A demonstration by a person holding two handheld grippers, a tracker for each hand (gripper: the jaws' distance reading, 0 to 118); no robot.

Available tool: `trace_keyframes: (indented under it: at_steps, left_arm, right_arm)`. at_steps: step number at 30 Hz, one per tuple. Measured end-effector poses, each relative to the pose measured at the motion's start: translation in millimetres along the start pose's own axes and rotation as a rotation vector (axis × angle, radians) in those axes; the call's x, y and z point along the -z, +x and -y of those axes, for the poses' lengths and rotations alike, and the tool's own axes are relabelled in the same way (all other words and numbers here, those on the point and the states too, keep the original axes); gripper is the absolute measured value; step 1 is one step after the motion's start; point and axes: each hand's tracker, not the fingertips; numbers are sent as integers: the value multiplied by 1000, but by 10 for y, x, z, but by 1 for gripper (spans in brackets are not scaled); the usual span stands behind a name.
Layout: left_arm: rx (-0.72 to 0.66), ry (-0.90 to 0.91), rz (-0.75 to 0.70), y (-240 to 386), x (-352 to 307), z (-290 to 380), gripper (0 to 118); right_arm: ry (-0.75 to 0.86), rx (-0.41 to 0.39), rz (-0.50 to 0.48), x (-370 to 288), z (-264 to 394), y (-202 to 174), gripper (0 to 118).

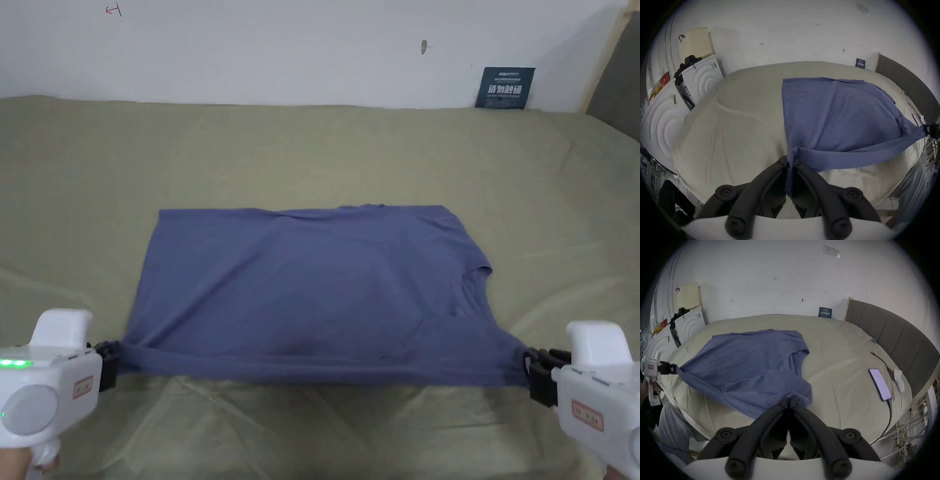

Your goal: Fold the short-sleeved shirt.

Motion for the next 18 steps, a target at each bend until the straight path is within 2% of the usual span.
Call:
trace_keyframes:
  at_steps: [11,12,13,14,15,16,17,18]
  left_arm:
    - [-40,-34,28,-23,0,120,5]
    - [-51,-37,39,-14,-5,135,13]
    - [-57,-39,42,-17,-15,135,35]
    - [-68,-48,49,-25,-38,137,73]
    - [-75,-61,62,-31,-53,143,117]
    - [-83,-68,57,-31,-67,181,118]
    - [-90,-57,54,-42,-127,207,114]
    - [-98,-28,46,-64,-202,225,109]
  right_arm:
    - [-76,102,-17,170,269,39,1]
    - [-80,107,-19,165,265,44,3]
    - [-85,113,-25,157,256,46,13]
    - [-95,116,-18,148,234,40,36]
    - [-108,122,-7,139,218,40,88]
    - [-120,127,-8,137,205,51,116]
    - [-141,128,3,133,204,66,115]
    - [-131,124,5,77,206,72,105]
